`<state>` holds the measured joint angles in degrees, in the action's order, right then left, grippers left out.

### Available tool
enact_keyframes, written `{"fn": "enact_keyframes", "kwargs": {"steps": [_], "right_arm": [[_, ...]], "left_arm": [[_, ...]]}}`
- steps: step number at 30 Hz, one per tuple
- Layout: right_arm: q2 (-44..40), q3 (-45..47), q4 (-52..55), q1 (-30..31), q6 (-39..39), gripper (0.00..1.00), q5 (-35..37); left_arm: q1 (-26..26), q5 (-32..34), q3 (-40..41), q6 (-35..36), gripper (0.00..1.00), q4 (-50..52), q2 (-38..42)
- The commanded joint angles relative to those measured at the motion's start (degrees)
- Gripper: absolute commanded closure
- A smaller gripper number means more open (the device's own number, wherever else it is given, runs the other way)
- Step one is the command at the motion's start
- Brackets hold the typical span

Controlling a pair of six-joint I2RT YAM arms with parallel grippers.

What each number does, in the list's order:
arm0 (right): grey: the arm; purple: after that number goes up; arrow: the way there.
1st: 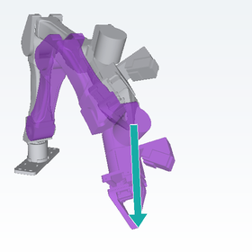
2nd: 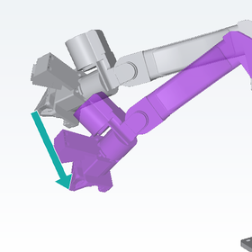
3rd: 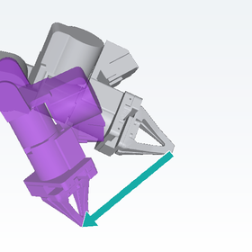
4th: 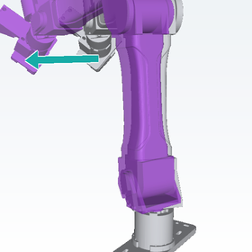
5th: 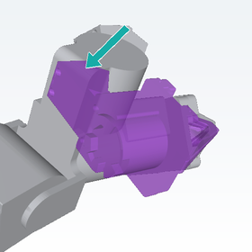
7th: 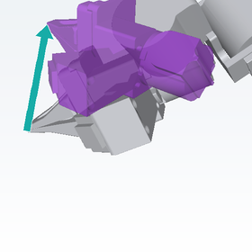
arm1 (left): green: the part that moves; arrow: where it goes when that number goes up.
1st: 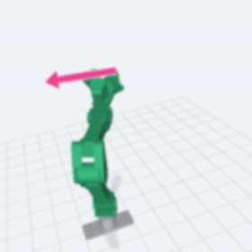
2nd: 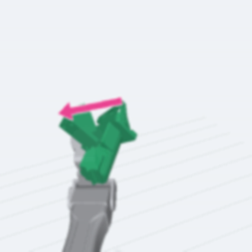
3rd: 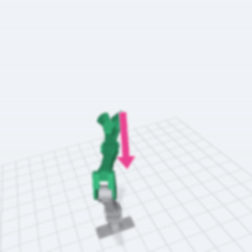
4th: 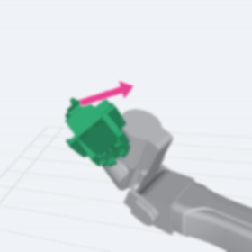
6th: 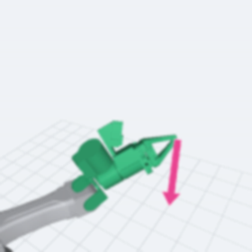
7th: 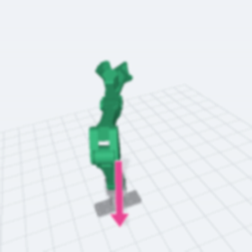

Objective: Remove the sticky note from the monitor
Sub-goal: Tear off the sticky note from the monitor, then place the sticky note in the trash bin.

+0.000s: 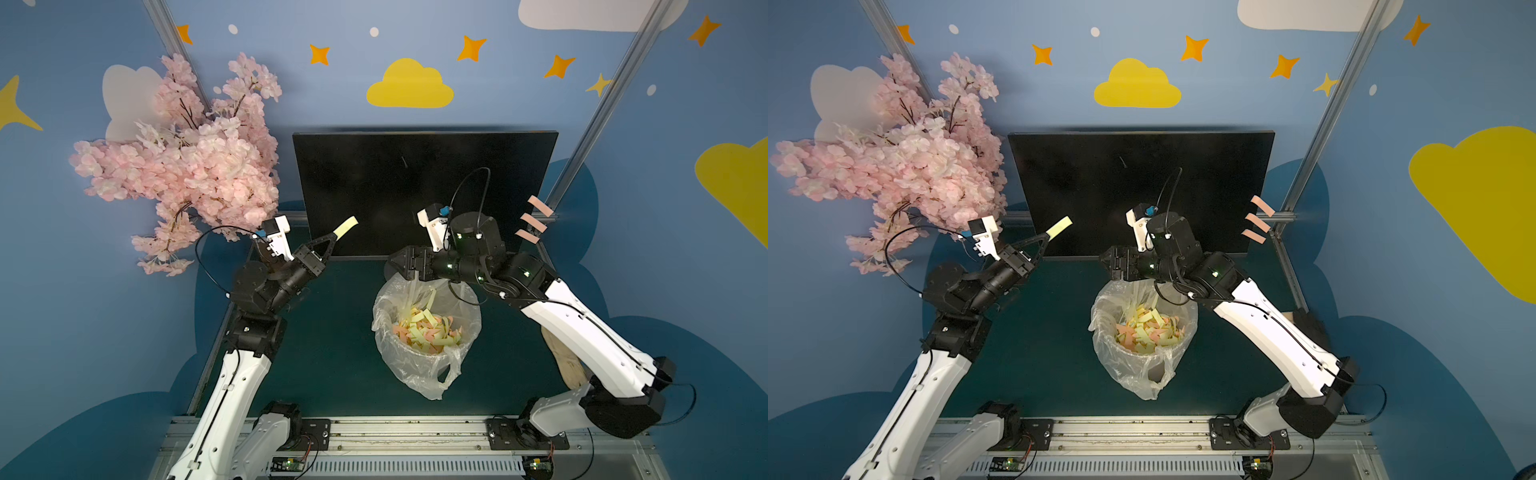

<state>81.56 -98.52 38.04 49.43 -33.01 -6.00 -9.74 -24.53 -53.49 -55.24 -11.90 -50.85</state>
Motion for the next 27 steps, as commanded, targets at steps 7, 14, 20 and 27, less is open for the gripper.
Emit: {"fn": "enact_keyframes", "kwargs": {"steps": [7,14,20,27], "right_arm": [[-10.8,9.0,2.4,-6.8,-1.4,0.15,1.8],[-17.1,13.0,6.0,-11.1,-1.4,0.15,2.1],[-21.4,15.4,9.3,-14.3,-1.4,0.14,2.5],[-26.0,19.1,13.0,-16.4,-2.1,0.14,2.6]], "left_arm": [[-16.6,7.5,-9.7,13.3,0.97,18.3,-1.9],[-31.5,15.1,-16.5,21.3,0.97,27.2,-7.7],[-42.6,22.0,-23.1,28.9,0.97,35.6,-14.1],[-48.5,26.8,-26.2,33.1,0.97,43.8,-18.1]]}}
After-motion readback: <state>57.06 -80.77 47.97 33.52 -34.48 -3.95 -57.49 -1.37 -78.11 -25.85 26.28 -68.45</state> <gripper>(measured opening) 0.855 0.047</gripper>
